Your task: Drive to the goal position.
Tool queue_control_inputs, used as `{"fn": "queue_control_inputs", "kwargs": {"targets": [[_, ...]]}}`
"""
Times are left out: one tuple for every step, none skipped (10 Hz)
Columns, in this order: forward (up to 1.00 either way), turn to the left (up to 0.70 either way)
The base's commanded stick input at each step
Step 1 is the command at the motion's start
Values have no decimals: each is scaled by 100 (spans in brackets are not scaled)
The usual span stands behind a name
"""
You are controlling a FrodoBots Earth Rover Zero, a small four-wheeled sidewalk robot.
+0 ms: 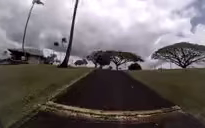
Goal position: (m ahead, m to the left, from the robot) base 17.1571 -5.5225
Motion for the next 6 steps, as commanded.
{"fn": "queue_control_inputs", "kwargs": {"targets": [[70,-9],[70,1],[70,1],[70,1],[70,1],[70,1]]}}
